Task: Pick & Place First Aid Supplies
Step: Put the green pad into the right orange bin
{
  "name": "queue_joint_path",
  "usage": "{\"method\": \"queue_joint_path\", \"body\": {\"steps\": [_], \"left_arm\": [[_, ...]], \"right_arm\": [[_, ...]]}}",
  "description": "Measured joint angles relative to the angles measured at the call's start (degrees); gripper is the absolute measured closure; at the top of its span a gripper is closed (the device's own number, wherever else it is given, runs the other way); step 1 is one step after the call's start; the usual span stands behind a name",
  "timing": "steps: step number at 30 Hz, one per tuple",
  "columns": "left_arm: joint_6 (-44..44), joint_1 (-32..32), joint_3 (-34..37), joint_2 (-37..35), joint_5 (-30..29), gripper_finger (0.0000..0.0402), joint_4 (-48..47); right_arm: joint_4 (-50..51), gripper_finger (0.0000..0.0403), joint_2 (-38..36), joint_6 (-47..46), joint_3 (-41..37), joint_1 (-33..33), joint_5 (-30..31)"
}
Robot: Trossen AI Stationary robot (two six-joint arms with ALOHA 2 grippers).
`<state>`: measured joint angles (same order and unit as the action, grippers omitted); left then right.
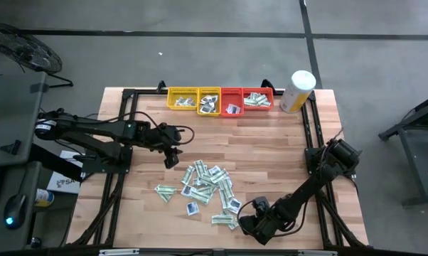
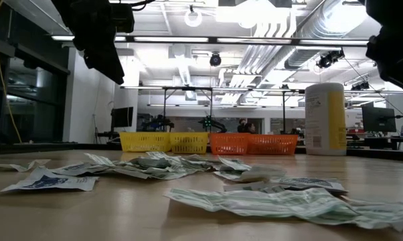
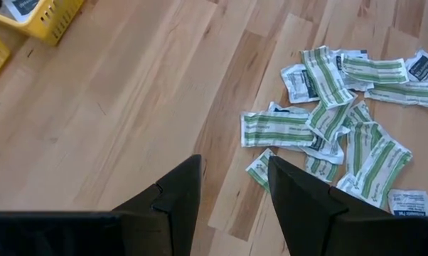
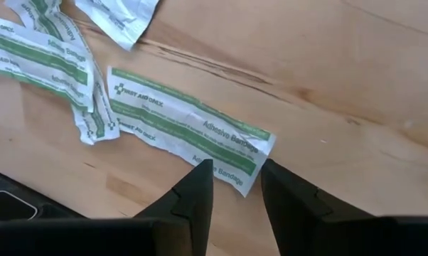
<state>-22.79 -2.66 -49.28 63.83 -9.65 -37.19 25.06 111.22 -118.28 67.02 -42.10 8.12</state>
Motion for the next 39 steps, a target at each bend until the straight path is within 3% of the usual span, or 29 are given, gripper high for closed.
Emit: {"method": "queue_joint_path", "body": {"steps": [14, 25, 39], "left_arm": [[0.0, 0.0, 0.0, 0.0, -0.13, 0.0239, -0.26], [0.0, 0.0, 0.0, 0.0, -0.57, 0.0239, -0.22], [-0.02, 0.01, 0.0, 0.0, -0.55, 0.0239, -0.15]], "right_arm": [[0.78, 0.0397, 0.13, -0.09, 0.0, 0.19, 0.01], [0.59, 0.0402, -1.26, 0.56, -0.08, 0.48, 2.28], [14.69, 0.0403, -15.88, 8.44, -0.07, 2.97, 8.77]]}}
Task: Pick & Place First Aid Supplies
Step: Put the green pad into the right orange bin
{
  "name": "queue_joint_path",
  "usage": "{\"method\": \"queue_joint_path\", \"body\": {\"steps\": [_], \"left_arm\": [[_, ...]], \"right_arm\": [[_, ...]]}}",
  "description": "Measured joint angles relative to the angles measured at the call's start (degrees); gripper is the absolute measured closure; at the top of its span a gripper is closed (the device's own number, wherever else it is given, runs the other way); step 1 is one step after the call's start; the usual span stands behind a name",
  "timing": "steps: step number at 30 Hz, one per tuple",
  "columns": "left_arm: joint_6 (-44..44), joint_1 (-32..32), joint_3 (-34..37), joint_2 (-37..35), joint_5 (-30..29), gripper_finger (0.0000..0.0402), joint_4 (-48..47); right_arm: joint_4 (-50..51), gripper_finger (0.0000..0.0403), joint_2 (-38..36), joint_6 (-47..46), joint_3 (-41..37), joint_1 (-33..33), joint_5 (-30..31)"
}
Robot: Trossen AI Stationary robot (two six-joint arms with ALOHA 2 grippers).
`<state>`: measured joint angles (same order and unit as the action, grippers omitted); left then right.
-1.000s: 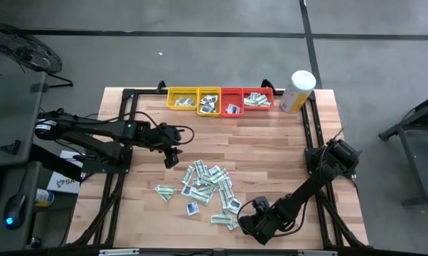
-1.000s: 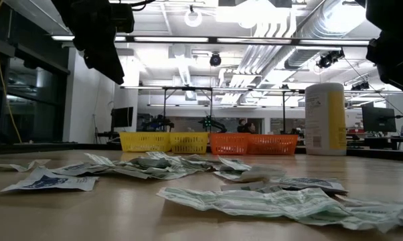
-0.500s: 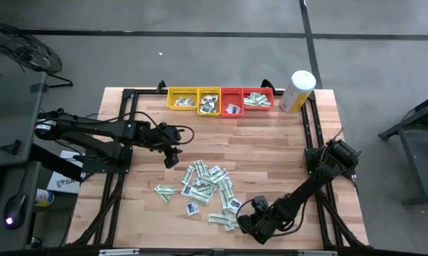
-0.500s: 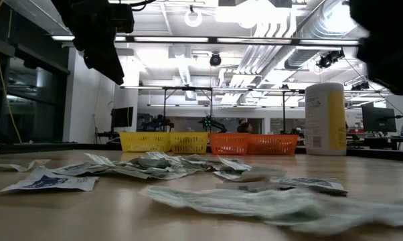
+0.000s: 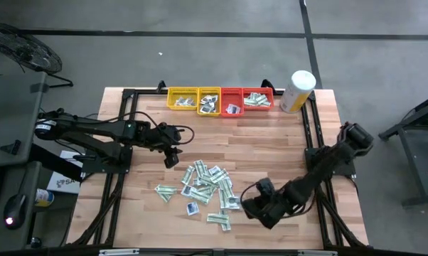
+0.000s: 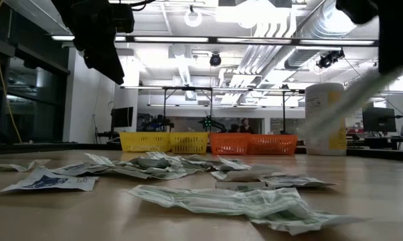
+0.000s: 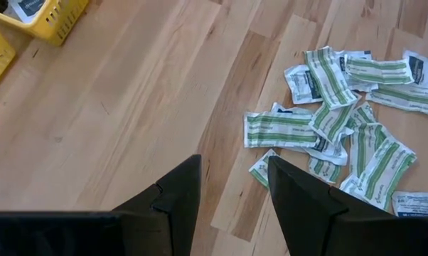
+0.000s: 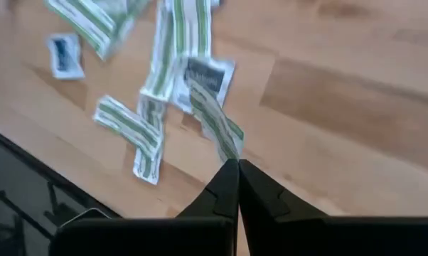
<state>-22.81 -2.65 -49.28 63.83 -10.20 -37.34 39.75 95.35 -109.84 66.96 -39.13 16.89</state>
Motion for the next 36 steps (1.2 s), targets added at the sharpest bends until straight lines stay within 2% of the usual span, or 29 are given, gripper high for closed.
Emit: {"method": "queue_joint_path", "body": {"steps": [7, 14, 20, 25, 28, 33, 36], "left_arm": [[0.0, -0.01, 0.0, 0.0, 0.02, 0.0239, 0.08], [-0.01, 0.0, 0.0, 0.0, 0.02, 0.0239, 0.43], [-0.04, 0.01, 0.0, 0.0, 0.04, 0.0239, 1.8], [-0.2, 0.0, 0.0, 0.0, -0.96, 0.0239, 2.79], [-0.86, 0.02, -0.04, 0.0, -1.4, 0.0239, 3.93], [-3.02, 0.01, -0.04, 0.0, -4.77, 0.0239, 4.61], [-4.64, 0.01, -0.04, 0.0, -7.49, 0.0239, 4.57]], "right_arm": [[9.75, 0.0403, -8.85, 9.24, 0.0, 4.67, 7.58], [17.28, 0.0403, -16.78, 27.28, 0.02, 14.06, 10.42], [18.73, 0.0403, -20.49, 53.07, 0.02, 25.88, 9.76], [18.68, 0.0403, -20.76, 75.65, 0.07, 36.88, 9.87], [17.92, 0.0403, -20.39, 86.35, 0.07, 43.31, 12.02], [12.75, 0.0403, -20.34, 102.93, 0.07, 53.78, 16.07], [7.33, 0.0403, -20.32, 112.87, -0.09, 59.77, 15.47]]}}
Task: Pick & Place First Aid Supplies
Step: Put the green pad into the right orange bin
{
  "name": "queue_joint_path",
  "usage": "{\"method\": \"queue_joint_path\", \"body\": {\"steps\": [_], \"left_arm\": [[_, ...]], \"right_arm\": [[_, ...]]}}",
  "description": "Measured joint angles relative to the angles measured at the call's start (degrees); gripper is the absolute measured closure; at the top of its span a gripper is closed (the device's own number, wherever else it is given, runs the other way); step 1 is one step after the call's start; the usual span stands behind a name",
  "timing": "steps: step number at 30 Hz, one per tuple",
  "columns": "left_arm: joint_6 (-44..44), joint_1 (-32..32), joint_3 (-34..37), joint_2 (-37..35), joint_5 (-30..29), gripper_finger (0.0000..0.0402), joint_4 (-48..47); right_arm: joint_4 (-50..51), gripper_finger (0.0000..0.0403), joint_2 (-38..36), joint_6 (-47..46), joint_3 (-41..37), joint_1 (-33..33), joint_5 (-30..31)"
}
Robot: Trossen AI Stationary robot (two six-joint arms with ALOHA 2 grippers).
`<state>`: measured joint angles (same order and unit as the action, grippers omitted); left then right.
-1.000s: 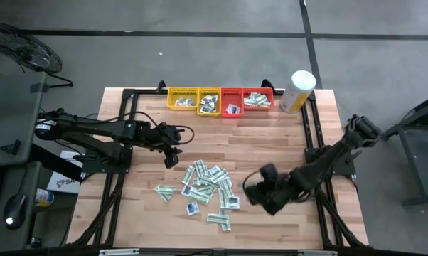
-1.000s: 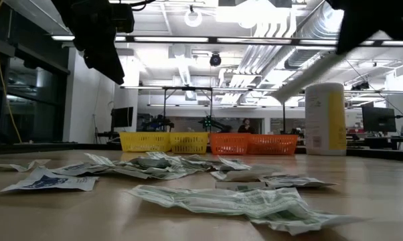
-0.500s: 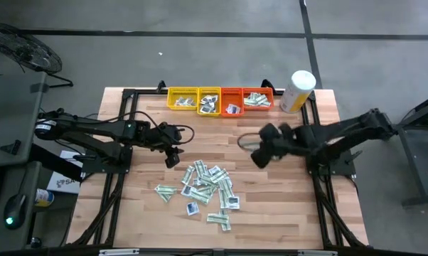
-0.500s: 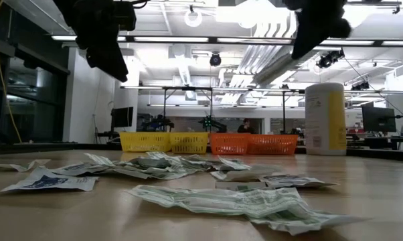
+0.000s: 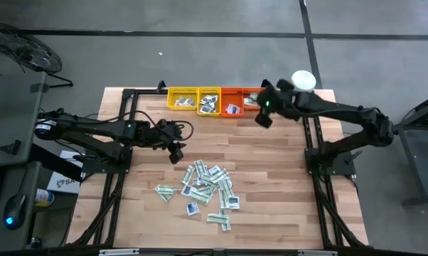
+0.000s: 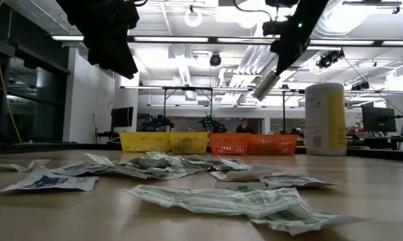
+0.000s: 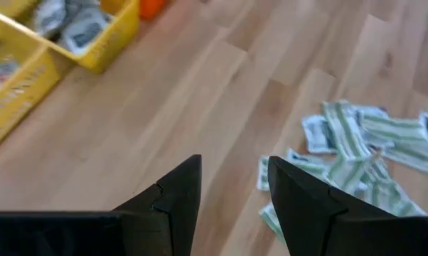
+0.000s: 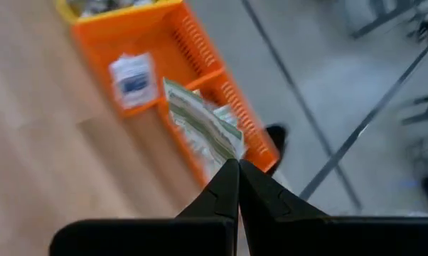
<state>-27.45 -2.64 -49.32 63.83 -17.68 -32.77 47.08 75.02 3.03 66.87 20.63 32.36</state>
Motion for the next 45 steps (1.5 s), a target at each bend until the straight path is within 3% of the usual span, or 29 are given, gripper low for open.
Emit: {"method": "queue_joint_path", "body": {"steps": [5, 8, 21, 29, 38, 45], "left_arm": [[-2.99, 0.0, 0.0, 0.02, -3.16, 0.0239, -0.01], [-4.99, 0.0, 0.0, 0.02, -4.69, 0.0239, -0.13], [-12.51, 0.0, 0.0, 0.02, -10.53, 0.0239, -0.11], [-14.95, 0.0, 0.0, 0.04, -11.86, 0.0239, -0.24], [-15.23, 0.0, 0.0, 0.04, -11.88, 0.0239, -0.28], [-15.18, 0.0, 0.0, 0.04, -11.81, 0.0239, -0.28]], "right_arm": [[-12.62, 0.0403, 0.02, 13.56, -3.67, 8.21, -4.16], [-19.4, 0.0403, 0.02, 16.69, -7.02, 12.36, -7.85], [-32.55, 0.0403, -0.08, -7.96, -20.13, 25.3, -27.54], [-42.52, 0.0403, 0.31, -19.54, -25.71, 25.67, -28.28], [-44.54, 0.0401, 0.68, -19.74, -27.29, 25.28, -24.53], [-45.23, 0.035, 0.72, -19.8, -27.32, 24.93, -24.24]]}}
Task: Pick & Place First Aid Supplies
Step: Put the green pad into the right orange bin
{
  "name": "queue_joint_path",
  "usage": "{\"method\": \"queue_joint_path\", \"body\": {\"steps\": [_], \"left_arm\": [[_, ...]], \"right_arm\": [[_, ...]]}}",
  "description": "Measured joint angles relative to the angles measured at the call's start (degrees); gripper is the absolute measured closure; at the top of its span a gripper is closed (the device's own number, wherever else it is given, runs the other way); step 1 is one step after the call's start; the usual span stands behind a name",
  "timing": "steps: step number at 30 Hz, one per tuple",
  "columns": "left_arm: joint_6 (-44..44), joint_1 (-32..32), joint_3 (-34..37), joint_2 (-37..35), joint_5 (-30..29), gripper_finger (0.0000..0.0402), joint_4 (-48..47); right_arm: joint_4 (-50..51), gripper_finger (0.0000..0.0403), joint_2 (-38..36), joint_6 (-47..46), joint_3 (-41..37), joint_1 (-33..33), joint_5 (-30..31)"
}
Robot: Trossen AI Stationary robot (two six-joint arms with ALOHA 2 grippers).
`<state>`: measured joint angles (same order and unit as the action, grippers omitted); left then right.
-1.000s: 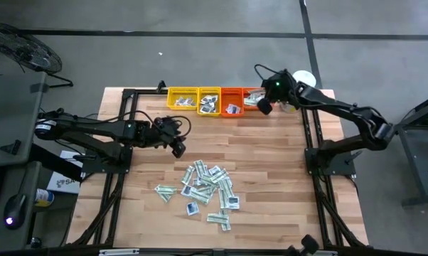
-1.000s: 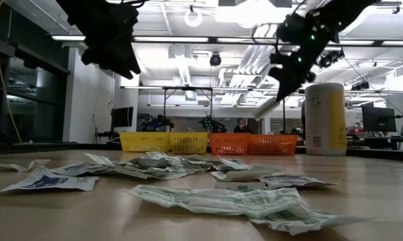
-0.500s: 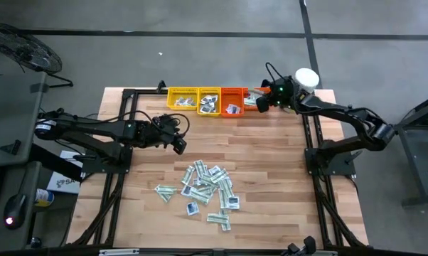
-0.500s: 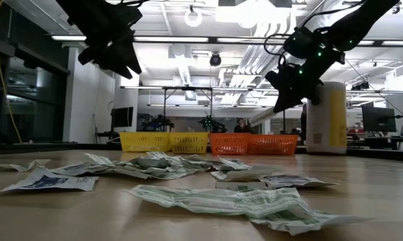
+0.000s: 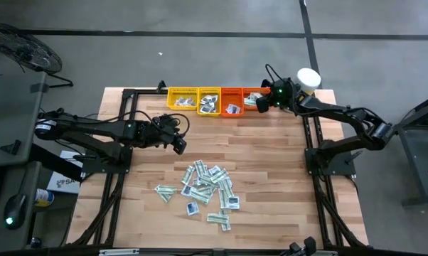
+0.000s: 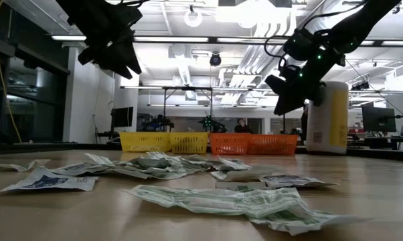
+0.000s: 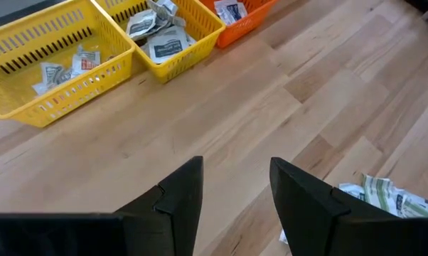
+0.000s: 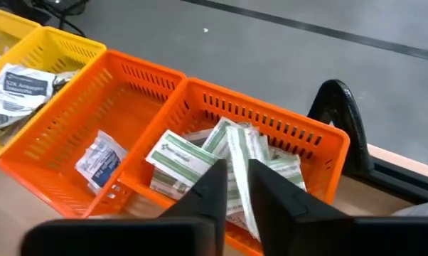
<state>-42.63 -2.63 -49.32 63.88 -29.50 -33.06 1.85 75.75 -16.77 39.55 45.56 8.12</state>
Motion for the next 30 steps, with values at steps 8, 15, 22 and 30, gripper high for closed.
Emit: {"method": "queue_joint_path", "body": {"steps": [8, 15, 22, 30], "left_arm": [[0.45, 0.0, 0.0, 0.0, 0.44, 0.0239, -0.04], [1.79, 0.0, 0.0, 0.0, 1.56, 0.0239, -0.08], [4.62, 0.0, 0.0, 0.0, 3.99, 0.0239, -0.09], [8.56, 0.0, 0.02, 0.0, 6.49, 0.0239, -0.03]], "right_arm": [[-3.34, 0.026, -0.02, -2.13, 0.0, -0.38, -3.89], [-6.63, 0.0236, -0.02, -4.21, 2.8, -2.66, -6.0], [-6.79, 0.0247, -0.04, -1.45, 7.67, -10.62, -7.31], [0.35, 0.0261, -0.09, -7.88, 11.3, -21.55, -7.68]]}}
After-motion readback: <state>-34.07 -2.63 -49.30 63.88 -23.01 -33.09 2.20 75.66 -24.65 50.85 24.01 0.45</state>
